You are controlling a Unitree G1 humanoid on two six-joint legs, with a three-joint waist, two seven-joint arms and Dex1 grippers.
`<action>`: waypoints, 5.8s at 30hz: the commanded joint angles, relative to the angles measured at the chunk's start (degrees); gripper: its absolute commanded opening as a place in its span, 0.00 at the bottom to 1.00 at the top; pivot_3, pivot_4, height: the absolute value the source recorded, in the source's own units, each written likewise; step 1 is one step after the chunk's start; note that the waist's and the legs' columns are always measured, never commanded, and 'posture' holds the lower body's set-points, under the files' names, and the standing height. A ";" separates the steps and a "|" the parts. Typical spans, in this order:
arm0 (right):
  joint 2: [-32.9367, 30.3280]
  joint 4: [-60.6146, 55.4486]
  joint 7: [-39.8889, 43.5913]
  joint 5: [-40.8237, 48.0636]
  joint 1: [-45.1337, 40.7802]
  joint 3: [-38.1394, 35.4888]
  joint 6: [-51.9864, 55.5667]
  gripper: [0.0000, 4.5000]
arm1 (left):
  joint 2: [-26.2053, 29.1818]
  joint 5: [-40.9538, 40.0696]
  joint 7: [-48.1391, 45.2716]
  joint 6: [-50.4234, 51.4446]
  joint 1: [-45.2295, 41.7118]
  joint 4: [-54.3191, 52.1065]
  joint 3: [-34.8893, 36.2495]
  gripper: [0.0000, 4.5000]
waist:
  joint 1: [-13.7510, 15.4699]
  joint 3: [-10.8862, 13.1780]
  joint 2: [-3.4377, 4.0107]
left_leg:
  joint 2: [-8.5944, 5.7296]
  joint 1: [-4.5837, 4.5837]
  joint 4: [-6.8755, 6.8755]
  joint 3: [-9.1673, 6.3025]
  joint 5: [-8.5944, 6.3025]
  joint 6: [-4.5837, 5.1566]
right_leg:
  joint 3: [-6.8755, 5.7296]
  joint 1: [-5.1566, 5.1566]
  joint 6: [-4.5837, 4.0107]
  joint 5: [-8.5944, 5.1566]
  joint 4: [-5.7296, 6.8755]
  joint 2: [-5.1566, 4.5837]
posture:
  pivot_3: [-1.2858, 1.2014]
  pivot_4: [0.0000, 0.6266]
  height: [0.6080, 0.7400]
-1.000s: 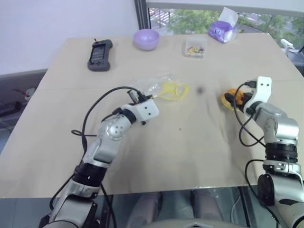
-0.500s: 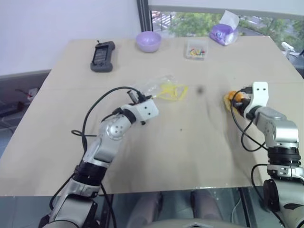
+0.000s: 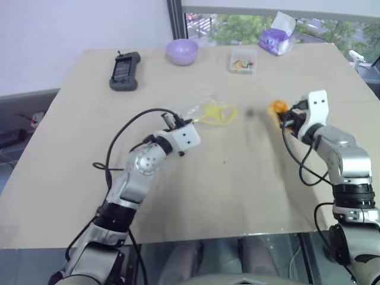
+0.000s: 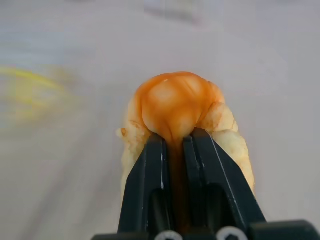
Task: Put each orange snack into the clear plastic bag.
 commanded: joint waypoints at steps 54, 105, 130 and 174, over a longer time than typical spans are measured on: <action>2.32 3.88 3.43 -1.94 -7.72 10.24 1.52 0.00 | -3.25 -7.12 -8.56 -21.43 -6.73 4.77 -7.17 0.00 | 0.23 0.00 -0.01 | -0.06 -0.04 0.10 -0.14 0.00 0.00 | -0.10 0.05 0.00 0.00 -0.01 -0.03 | 0.52 0.24 1.00; -11.88 13.44 5.85 -22.85 -0.53 16.71 -23.05 0.66 | -6.55 -5.11 -3.66 -10.80 -6.32 4.45 -3.66 0.00 | 0.42 0.01 -0.03 | -0.06 0.01 0.26 -0.06 -0.01 0.02 | -0.08 0.17 0.02 0.01 0.00 -0.02 | 0.52 0.24 1.00; -10.15 8.73 10.42 -19.69 -1.86 13.47 -24.69 0.02 | -6.37 -3.88 -1.44 -11.95 -7.55 6.12 -2.91 0.00 | 0.40 0.01 -0.02 | -0.08 -0.03 0.28 -0.16 -0.01 0.02 | -0.13 0.16 0.02 0.01 -0.01 -0.03 | 0.52 0.24 1.00; -6.76 -8.09 14.26 -18.44 -5.38 19.22 -24.53 0.65 | -6.08 -4.01 -0.82 -11.65 -6.11 1.07 -4.69 0.00 | 0.45 0.05 0.03 | -0.11 -0.07 0.36 -0.22 -0.03 0.05 | -0.18 0.19 0.03 0.01 0.00 -0.04 | 0.52 0.24 1.00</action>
